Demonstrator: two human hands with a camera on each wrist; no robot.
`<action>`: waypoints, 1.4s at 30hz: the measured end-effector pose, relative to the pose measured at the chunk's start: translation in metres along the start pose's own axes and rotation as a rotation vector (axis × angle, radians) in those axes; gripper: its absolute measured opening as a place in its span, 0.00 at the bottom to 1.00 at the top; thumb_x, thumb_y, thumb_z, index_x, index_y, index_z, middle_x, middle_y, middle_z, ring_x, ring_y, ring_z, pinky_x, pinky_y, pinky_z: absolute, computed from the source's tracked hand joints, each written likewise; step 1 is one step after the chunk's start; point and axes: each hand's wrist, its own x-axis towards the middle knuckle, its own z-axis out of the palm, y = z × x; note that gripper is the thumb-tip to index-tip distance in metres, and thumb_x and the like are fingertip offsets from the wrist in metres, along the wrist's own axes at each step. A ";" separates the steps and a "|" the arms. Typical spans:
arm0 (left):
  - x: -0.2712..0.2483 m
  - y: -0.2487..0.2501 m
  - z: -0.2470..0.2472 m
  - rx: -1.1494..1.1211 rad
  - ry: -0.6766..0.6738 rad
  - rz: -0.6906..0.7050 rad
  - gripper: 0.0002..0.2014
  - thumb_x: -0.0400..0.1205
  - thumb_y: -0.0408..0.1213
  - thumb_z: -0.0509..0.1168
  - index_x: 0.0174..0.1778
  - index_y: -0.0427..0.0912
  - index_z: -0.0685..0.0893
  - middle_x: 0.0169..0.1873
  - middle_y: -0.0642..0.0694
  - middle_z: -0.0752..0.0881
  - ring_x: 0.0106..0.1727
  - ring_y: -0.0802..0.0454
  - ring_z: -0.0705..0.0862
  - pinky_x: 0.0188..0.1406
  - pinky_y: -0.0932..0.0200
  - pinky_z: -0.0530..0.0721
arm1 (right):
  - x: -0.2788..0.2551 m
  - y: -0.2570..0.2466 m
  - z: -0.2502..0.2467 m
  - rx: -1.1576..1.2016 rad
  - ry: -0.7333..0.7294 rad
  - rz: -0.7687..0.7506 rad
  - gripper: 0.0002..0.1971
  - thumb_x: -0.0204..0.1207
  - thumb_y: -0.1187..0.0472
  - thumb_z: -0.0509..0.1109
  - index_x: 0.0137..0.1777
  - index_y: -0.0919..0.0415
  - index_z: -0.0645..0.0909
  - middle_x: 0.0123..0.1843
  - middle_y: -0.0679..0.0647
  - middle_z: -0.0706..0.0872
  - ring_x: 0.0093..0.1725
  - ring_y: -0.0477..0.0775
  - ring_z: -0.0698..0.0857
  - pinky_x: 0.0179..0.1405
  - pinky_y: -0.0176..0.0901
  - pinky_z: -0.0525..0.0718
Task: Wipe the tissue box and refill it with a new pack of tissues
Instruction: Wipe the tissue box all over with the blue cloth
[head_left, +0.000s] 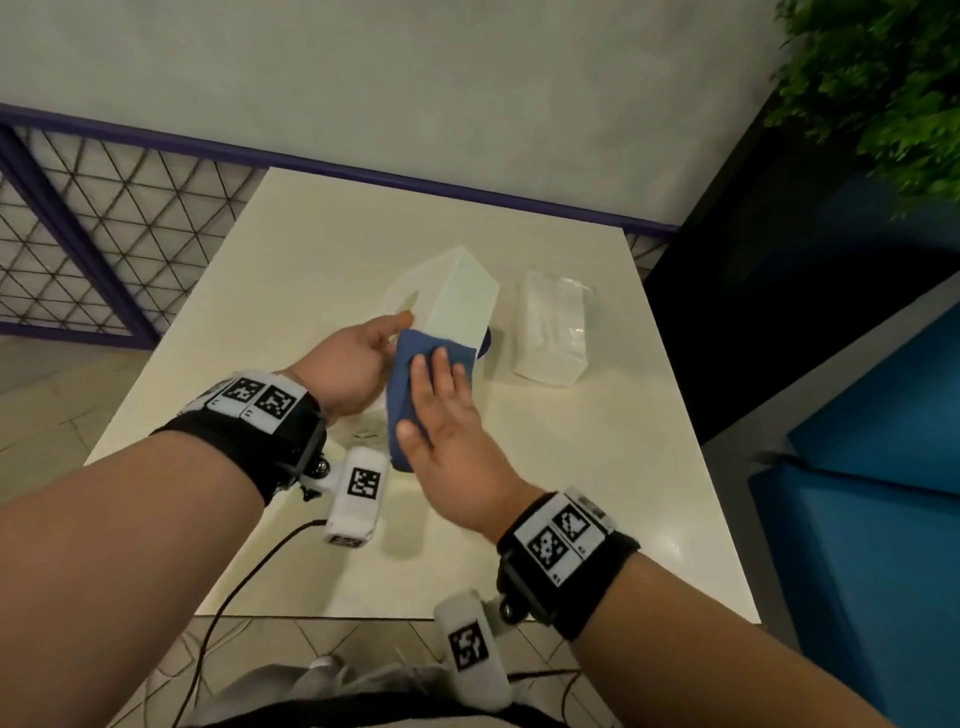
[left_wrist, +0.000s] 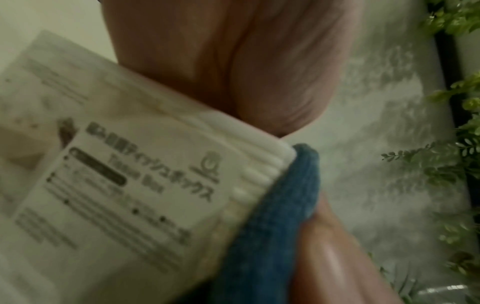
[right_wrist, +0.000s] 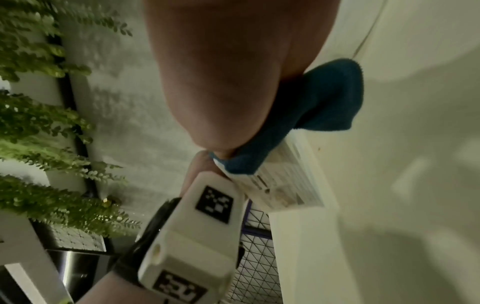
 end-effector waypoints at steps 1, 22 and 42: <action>0.000 0.001 0.000 -0.012 -0.009 0.015 0.27 0.84 0.23 0.54 0.77 0.49 0.71 0.71 0.46 0.78 0.72 0.50 0.76 0.77 0.45 0.70 | 0.002 0.002 0.000 -0.009 0.016 -0.019 0.30 0.88 0.54 0.50 0.85 0.54 0.39 0.86 0.53 0.35 0.77 0.45 0.27 0.77 0.41 0.32; -0.012 -0.003 0.002 -0.160 0.028 0.136 0.24 0.87 0.25 0.52 0.76 0.49 0.74 0.65 0.38 0.85 0.72 0.46 0.77 0.80 0.40 0.59 | 0.066 0.013 -0.045 -0.051 0.257 -0.028 0.29 0.85 0.49 0.49 0.85 0.51 0.51 0.87 0.59 0.47 0.86 0.60 0.45 0.84 0.50 0.41; -0.009 0.012 0.013 1.201 0.013 0.282 0.51 0.71 0.64 0.68 0.83 0.44 0.53 0.79 0.42 0.61 0.77 0.41 0.67 0.73 0.44 0.65 | 0.095 0.016 -0.055 0.595 0.632 0.729 0.20 0.75 0.51 0.66 0.58 0.67 0.82 0.45 0.57 0.87 0.44 0.59 0.84 0.42 0.47 0.80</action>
